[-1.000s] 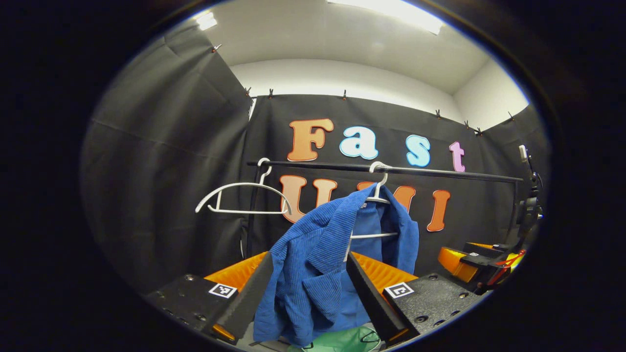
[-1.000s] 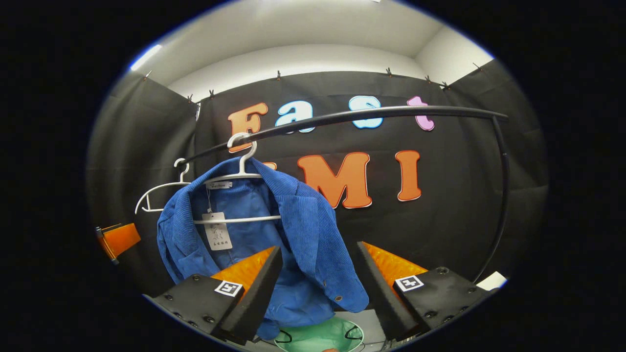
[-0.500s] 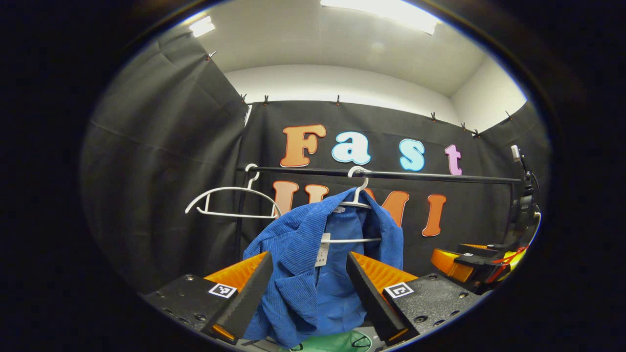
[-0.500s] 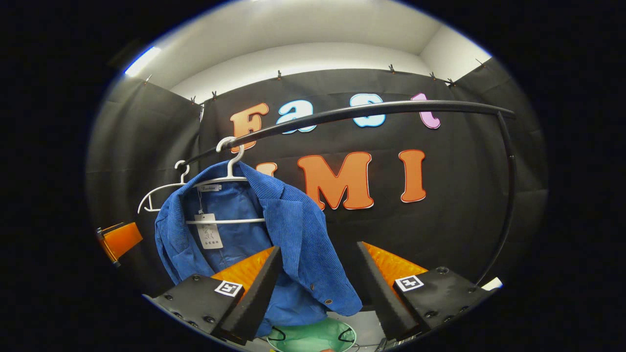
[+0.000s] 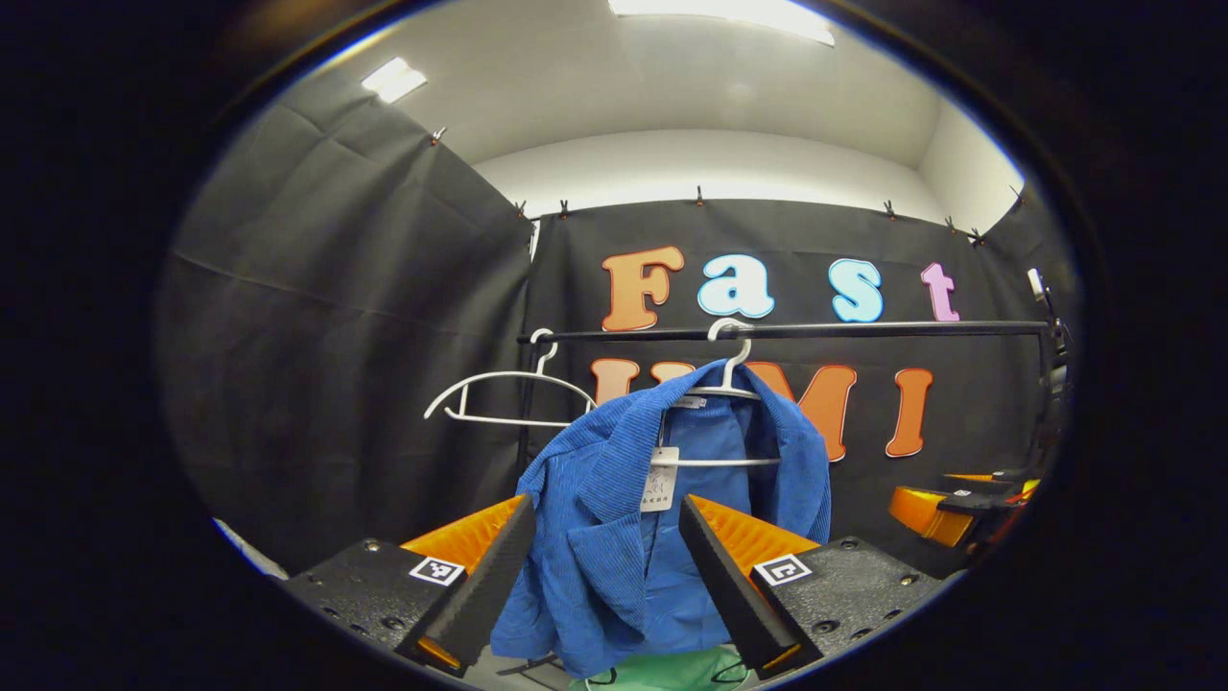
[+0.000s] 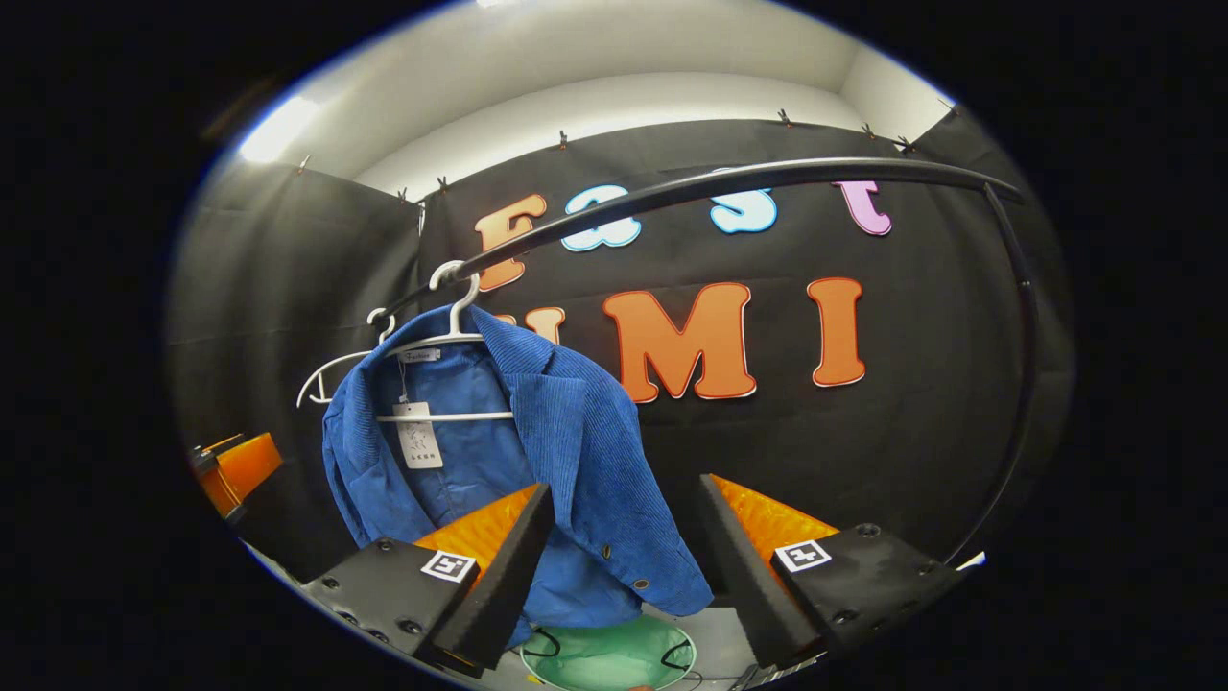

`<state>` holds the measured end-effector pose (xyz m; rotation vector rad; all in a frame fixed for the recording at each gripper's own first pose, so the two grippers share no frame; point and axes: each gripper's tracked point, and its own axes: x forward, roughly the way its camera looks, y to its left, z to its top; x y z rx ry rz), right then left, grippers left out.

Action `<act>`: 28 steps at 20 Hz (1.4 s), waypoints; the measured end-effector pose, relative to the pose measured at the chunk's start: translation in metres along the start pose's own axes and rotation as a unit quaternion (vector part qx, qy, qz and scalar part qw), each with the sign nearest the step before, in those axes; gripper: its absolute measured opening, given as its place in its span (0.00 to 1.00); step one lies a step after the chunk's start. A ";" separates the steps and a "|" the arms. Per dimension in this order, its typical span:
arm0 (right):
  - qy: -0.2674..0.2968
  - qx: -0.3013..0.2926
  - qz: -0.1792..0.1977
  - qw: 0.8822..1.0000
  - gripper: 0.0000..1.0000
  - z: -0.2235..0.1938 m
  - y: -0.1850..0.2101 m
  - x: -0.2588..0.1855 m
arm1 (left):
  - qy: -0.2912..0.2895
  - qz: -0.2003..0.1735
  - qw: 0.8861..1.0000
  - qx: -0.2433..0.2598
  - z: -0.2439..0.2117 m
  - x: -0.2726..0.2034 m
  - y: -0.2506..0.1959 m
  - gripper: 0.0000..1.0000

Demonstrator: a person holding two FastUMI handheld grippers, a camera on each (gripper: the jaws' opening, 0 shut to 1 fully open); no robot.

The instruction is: Grasp the clothes on the hanger with both hands and then place them into the laundry hamper below.

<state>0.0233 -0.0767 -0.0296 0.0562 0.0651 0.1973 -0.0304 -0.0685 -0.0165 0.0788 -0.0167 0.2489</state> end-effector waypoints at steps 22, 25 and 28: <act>-0.025 -0.024 0.003 0.999 0.98 -0.020 0.054 0.083 | 0.064 -0.042 0.997 0.000 -0.089 0.082 0.011 0.95; -0.029 -0.015 -0.009 0.999 0.98 -0.030 0.058 0.098 | 0.077 -0.059 0.995 0.000 -0.106 0.096 0.014 0.95; -0.017 -0.008 -0.012 1.000 1.00 -0.045 0.060 0.121 | 0.088 -0.078 0.993 -0.002 -0.121 0.111 0.011 0.92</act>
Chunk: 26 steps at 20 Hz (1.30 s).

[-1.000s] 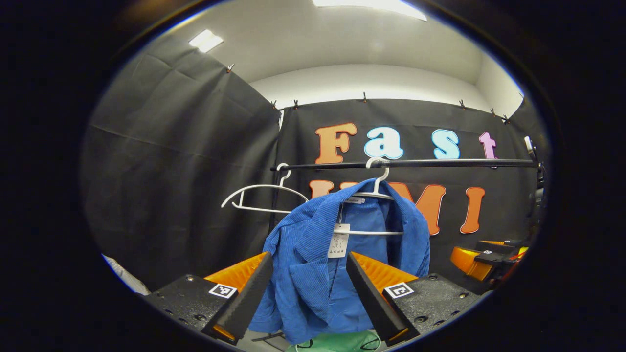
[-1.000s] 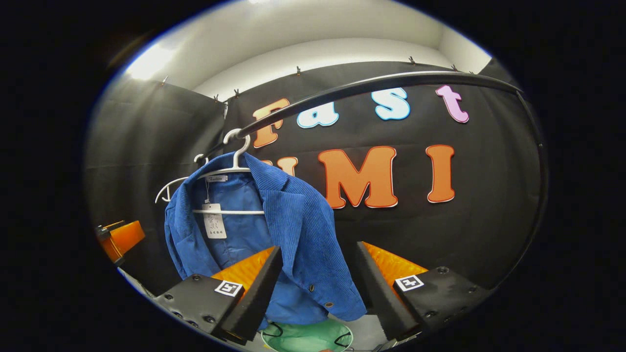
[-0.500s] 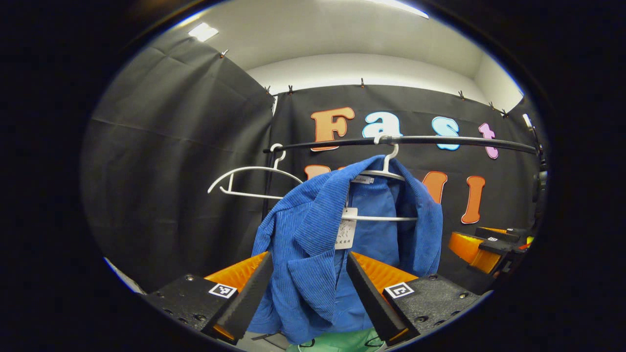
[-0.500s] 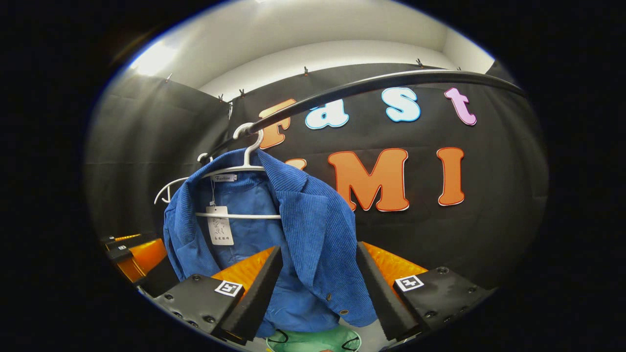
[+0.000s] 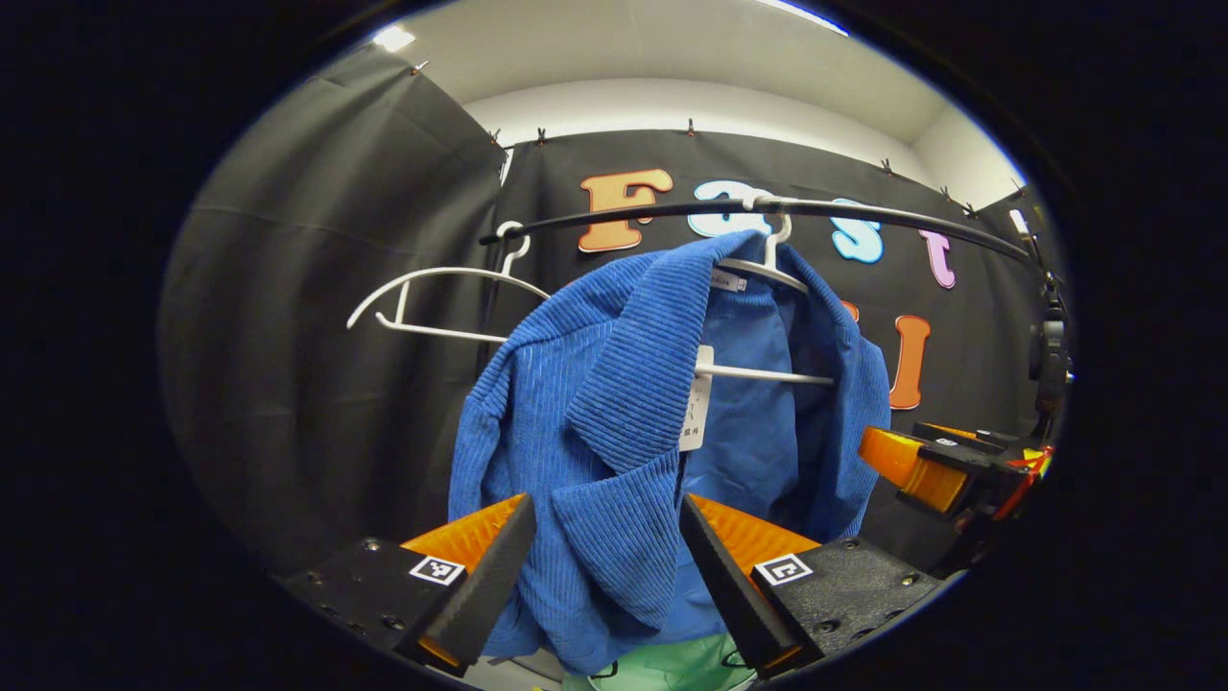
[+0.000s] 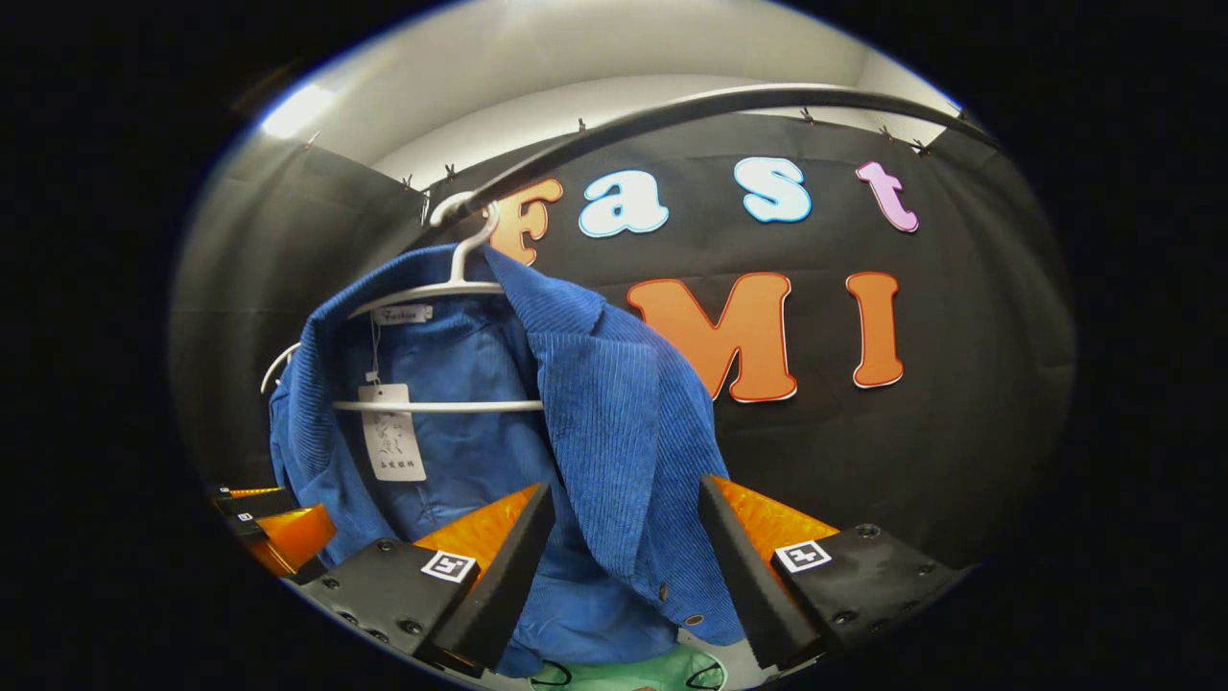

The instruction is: Grasp the clothes on the hanger with both hands and then place them into the laundry hamper below.

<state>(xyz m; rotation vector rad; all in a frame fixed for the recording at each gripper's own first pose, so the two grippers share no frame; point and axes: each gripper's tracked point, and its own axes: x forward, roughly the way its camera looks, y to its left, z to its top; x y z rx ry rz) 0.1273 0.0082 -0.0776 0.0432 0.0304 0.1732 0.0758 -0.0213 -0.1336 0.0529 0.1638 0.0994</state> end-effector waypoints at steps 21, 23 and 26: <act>-0.022 0.309 0.083 0.947 0.13 0.067 -0.057 0.012 | -0.006 -0.072 0.997 -0.016 0.067 -0.014 0.048 0.01; -0.038 0.353 0.097 0.930 0.12 0.087 -0.063 0.011 | -0.034 -0.070 0.997 -0.013 0.098 -0.021 0.059 0.01; -0.052 0.387 0.104 0.915 0.12 0.096 -0.075 0.020 | -0.081 -0.063 0.994 -0.023 0.146 -0.026 0.078 0.01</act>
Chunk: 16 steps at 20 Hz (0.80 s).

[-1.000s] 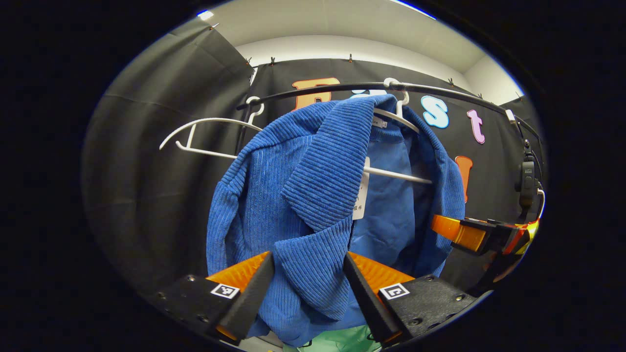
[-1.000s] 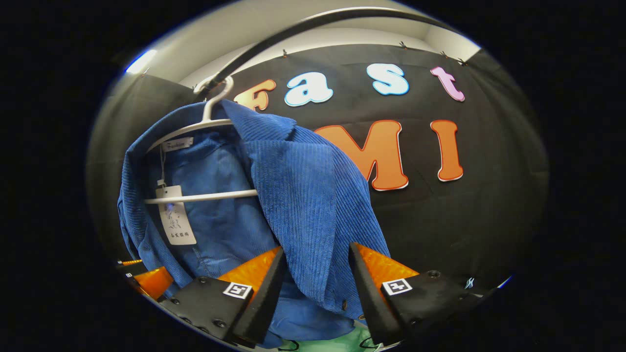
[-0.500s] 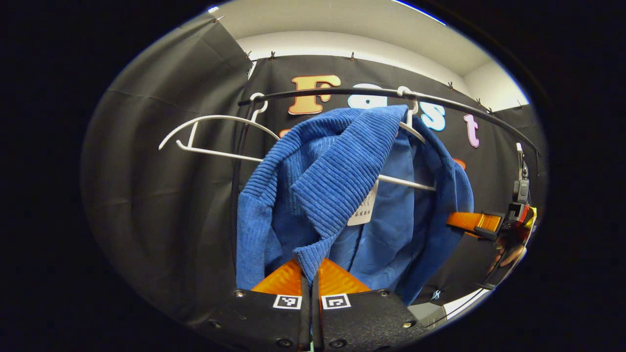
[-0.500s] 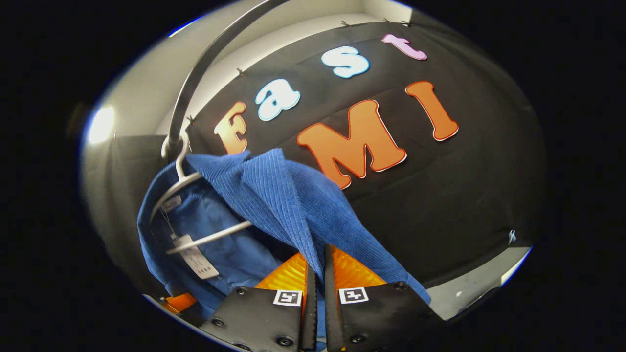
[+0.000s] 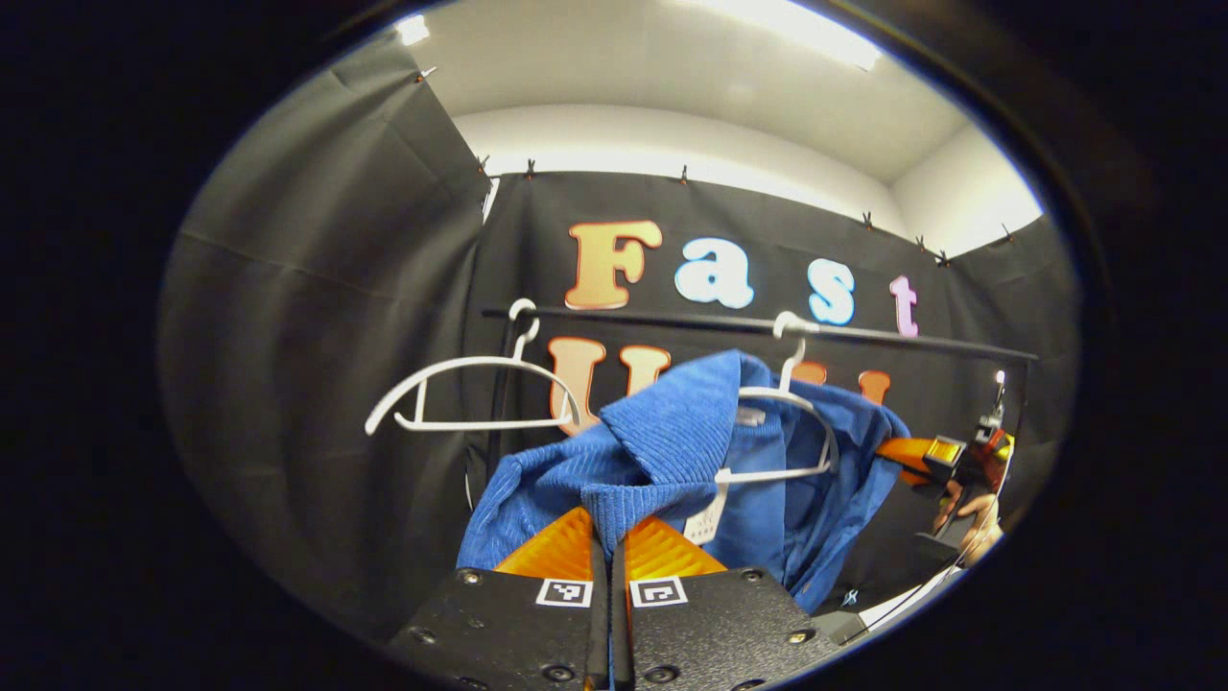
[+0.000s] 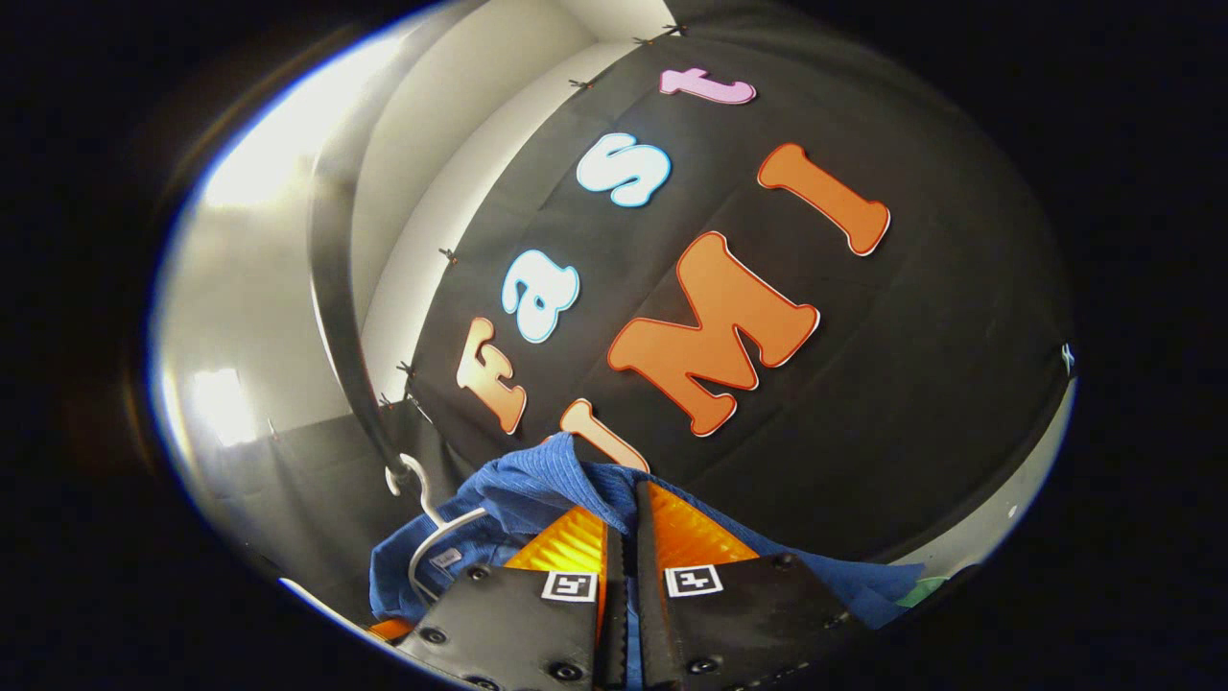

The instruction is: Grasp the clothes on the hanger with both hands and then place them into the laundry hamper below.

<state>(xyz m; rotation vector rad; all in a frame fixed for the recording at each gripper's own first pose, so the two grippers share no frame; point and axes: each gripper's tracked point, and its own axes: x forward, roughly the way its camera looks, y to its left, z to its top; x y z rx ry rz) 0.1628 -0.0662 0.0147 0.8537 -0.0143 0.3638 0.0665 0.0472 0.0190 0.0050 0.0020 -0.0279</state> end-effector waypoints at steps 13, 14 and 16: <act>-0.024 0.041 -0.004 0.999 0.14 0.030 -0.023 0.023 | -0.039 0.032 0.999 0.007 0.049 0.062 0.080 0.01; -0.023 0.041 -0.007 0.999 0.15 0.028 -0.026 0.024 | -0.032 0.034 0.999 0.012 0.043 0.064 0.081 0.01; -0.016 0.043 -0.015 0.999 0.16 0.024 -0.035 0.025 | -0.017 0.036 0.999 0.022 0.029 0.073 0.089 0.04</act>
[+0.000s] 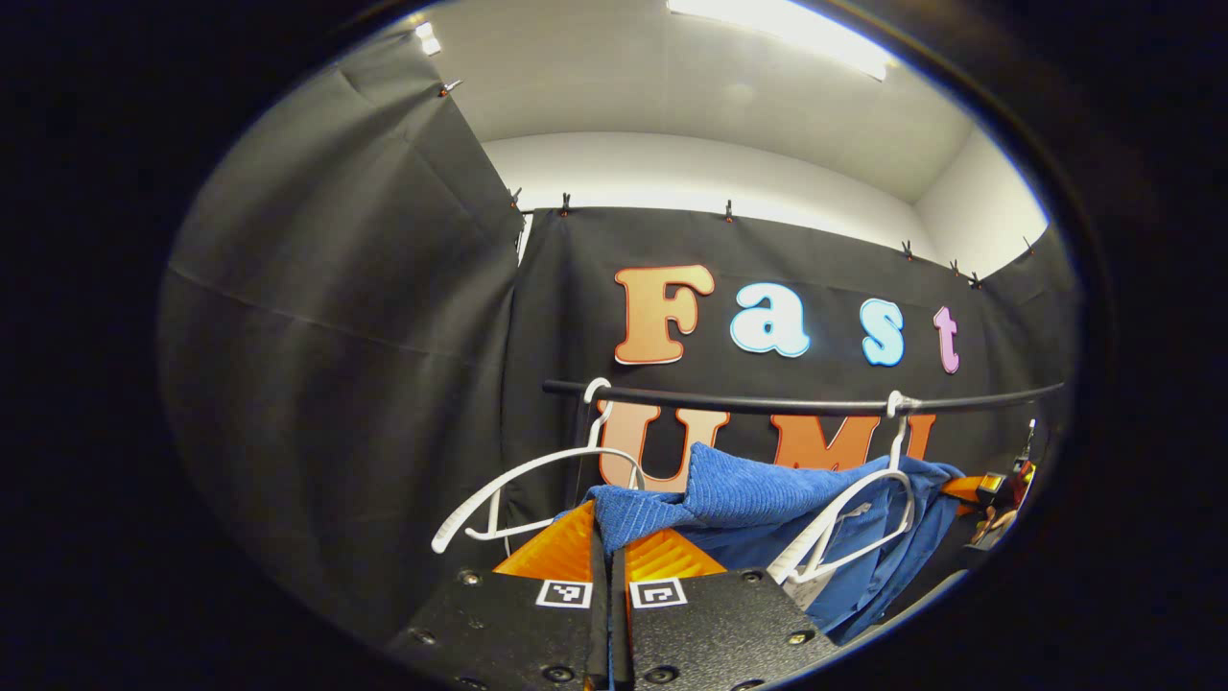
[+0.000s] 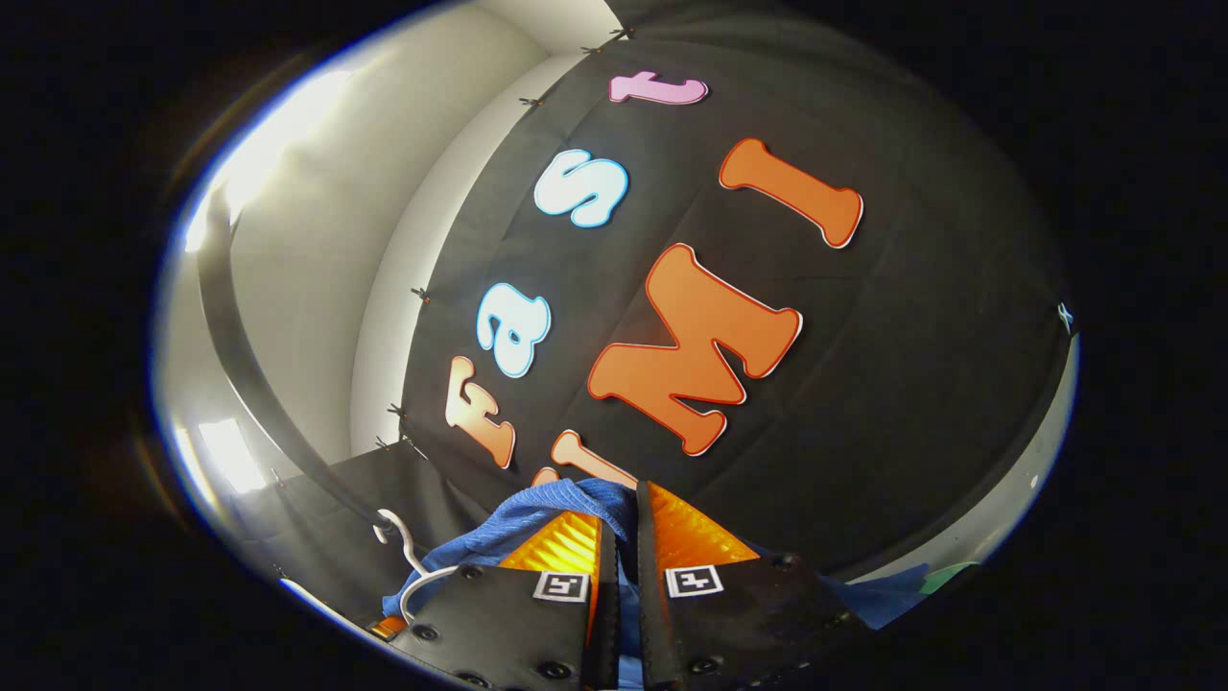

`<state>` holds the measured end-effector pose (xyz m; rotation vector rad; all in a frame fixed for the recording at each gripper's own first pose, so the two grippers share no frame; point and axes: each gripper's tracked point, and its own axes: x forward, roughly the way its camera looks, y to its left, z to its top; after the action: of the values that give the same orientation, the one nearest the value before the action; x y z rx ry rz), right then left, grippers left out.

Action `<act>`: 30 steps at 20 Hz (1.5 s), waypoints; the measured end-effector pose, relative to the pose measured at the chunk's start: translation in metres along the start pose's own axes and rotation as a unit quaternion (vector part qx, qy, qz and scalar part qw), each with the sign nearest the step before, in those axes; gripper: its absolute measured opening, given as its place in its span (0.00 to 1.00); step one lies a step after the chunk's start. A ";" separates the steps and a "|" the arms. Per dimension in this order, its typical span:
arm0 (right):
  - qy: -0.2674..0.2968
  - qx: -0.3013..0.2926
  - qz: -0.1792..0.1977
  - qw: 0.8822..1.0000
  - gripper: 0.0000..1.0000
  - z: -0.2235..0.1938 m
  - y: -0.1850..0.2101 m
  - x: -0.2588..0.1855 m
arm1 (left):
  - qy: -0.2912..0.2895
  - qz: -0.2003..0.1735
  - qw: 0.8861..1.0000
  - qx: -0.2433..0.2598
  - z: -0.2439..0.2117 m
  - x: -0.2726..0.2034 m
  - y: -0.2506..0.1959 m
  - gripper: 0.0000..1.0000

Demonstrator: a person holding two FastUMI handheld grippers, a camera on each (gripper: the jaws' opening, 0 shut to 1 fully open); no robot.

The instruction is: Grasp the clothes on the hanger with both hands and then place them into the laundry hamper below.

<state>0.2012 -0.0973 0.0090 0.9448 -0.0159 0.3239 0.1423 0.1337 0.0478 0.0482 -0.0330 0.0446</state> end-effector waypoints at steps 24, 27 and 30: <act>0.050 -0.095 -0.131 0.986 0.13 -0.036 -0.091 -0.061 | 0.108 -0.047 0.993 -0.026 -0.126 -0.028 -0.046 0.01; 0.061 -0.125 -0.137 0.981 0.12 -0.045 -0.089 -0.075 | 0.115 -0.070 0.991 -0.023 -0.136 -0.036 -0.068 0.01; 0.075 -0.139 -0.137 0.978 0.13 -0.059 -0.086 -0.087 | 0.137 -0.095 0.986 -0.019 -0.157 -0.044 -0.096 0.01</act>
<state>0.1347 -0.1201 -0.1077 0.6330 0.2019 0.1322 0.1082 0.0435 -0.1148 0.0065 0.2456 -0.1412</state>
